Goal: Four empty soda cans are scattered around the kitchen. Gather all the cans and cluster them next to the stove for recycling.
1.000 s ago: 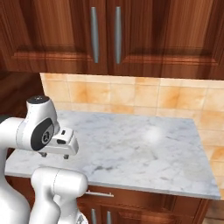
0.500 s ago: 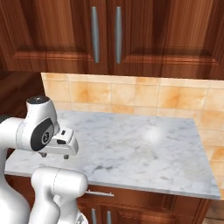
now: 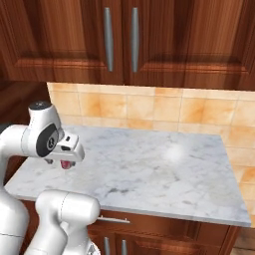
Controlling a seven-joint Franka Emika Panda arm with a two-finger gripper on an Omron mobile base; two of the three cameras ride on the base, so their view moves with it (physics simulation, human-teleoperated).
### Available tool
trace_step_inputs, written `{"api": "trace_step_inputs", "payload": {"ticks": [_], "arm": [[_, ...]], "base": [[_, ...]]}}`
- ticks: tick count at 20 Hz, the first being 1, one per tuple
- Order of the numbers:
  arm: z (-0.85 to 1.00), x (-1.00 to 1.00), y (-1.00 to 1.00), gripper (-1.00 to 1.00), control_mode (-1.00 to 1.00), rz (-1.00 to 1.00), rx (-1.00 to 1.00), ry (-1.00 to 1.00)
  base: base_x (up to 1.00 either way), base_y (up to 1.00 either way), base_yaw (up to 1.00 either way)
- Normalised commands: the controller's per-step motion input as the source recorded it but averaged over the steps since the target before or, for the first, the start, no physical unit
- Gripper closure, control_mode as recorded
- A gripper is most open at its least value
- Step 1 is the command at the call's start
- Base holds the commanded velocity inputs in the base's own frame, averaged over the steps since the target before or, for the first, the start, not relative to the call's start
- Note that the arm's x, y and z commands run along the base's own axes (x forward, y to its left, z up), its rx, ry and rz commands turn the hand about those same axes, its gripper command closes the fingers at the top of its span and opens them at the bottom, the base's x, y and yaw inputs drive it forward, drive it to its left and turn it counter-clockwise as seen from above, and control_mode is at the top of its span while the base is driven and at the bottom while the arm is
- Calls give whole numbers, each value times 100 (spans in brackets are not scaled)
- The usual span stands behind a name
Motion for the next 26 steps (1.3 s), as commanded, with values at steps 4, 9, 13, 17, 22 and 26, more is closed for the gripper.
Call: {"api": "trace_step_inputs", "payload": {"ticks": [4, 9, 13, 17, 22, 26], "arm": [[0, 92, -29, -100, -100, 12, 0, 0], [-6, 34, -7, -100, -100, 7, 0, -3], [-23, -29, 6, -100, -100, 3, 3, -12], [-58, -12, 54, -100, -100, 0, 6, -8], [-12, 0, 61, -100, -100, 0, 0, 5], [21, 1, 38, -100, -100, 2, -1, 23]], "base": [[0, 0, 0], [0, 0, 0], [0, 0, 0], [0, 0, 0], [0, 0, 0], [0, 0, 0]]}}
